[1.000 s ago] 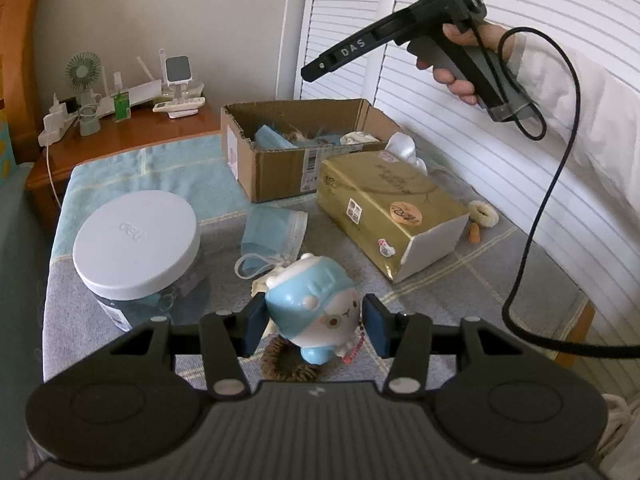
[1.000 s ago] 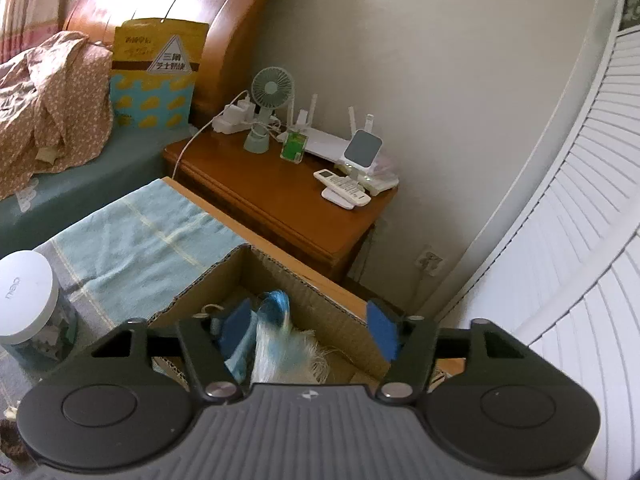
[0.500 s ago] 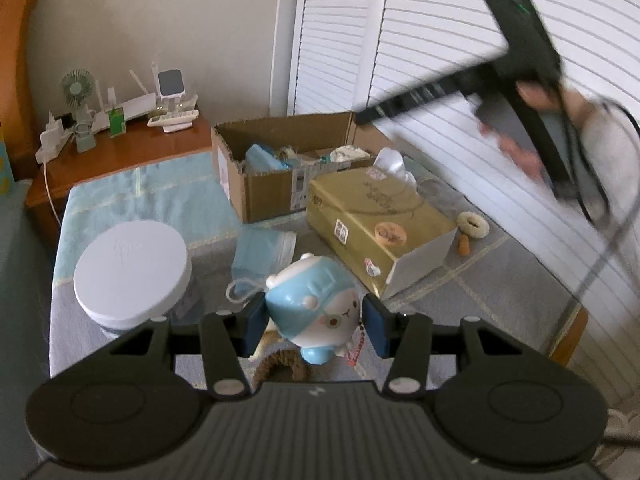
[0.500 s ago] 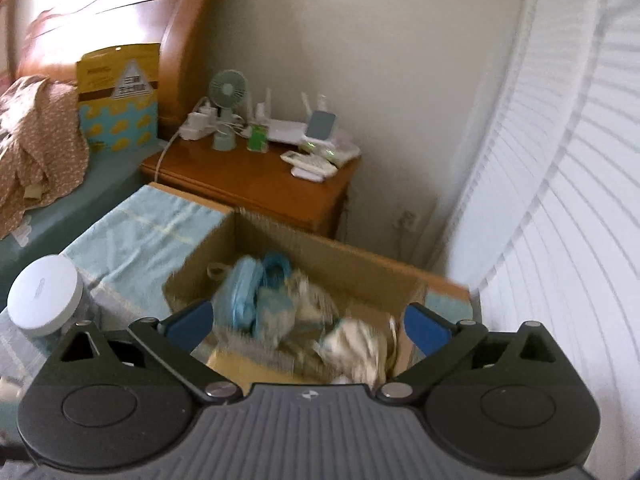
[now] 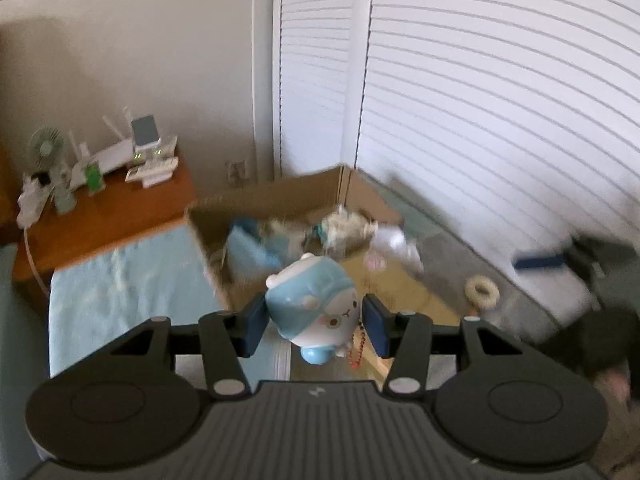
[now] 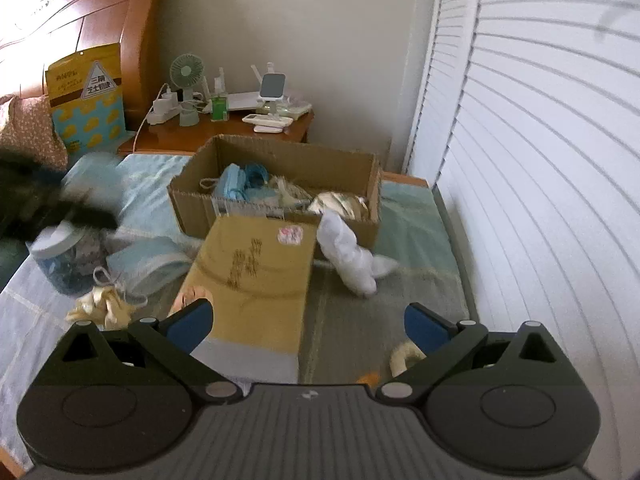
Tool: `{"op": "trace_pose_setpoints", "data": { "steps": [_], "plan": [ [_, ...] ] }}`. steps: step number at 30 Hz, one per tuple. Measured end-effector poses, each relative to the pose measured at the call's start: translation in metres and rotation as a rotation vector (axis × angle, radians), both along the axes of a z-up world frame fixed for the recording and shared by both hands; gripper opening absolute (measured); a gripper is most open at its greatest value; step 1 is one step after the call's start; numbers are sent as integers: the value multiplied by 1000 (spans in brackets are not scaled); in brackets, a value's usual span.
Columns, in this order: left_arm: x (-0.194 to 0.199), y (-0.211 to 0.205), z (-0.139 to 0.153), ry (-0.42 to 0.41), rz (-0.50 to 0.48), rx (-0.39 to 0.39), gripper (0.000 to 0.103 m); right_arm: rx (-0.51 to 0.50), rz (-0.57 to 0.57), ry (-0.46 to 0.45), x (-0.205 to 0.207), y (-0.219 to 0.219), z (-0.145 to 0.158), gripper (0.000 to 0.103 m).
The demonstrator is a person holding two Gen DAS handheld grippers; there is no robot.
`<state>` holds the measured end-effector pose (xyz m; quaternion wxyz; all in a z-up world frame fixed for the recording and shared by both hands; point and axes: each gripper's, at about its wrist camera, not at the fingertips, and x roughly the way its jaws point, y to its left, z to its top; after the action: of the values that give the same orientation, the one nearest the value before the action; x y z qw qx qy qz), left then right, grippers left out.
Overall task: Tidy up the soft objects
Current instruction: 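Lower the plush doll into the cardboard box and open the left tool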
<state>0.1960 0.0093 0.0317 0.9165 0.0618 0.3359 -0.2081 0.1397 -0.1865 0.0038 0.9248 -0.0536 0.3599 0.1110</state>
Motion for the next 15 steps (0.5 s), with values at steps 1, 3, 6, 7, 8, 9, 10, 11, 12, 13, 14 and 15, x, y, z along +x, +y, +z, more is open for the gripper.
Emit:
{"op": "trace_pose_setpoints", "data": {
  "steps": [1, 3, 6, 7, 8, 9, 10, 11, 12, 13, 14, 15],
  "plan": [
    [11, -6, 2, 2, -4, 3, 50, 9, 0, 2, -2, -2, 0, 103],
    [31, -17, 4, 8, -6, 1, 50, 20, -6, -2, -7, -7, 1, 103],
    [64, -33, 3, 21, -6, 12, 50, 23, -18, -9, -10, -13, 3, 103],
    [75, -39, 2, 26, -6, 21, 50, 26, -20, -11, -11, -15, 4, 103],
    [84, -44, 0, 28, -1, 26, 50, 27, -21, -13, -12, -17, 5, 103],
    [93, -49, -2, 34, 0, 30, 50, 28, -25, -17, -13, -18, 5, 103],
    [101, -53, -4, 42, -2, 36, 50, 30, -29, -19, -13, -20, 5, 103],
    [110, -58, -7, 51, 3, 42, 50, 32, -32, -17, -14, -22, 5, 103],
    [116, -61, -9, 54, 12, 45, 50, 35, -35, -15, -14, -24, 4, 103],
    [123, -64, -11, 55, 19, 47, 50, 38, -38, -14, -15, -26, 4, 103],
    [130, -66, -13, 61, 26, 47, 50, 43, -39, -10, -15, -28, 3, 103],
    [136, -67, -15, 67, 35, 43, 50, 48, -39, -6, -15, -30, 2, 103]
  ]
}}
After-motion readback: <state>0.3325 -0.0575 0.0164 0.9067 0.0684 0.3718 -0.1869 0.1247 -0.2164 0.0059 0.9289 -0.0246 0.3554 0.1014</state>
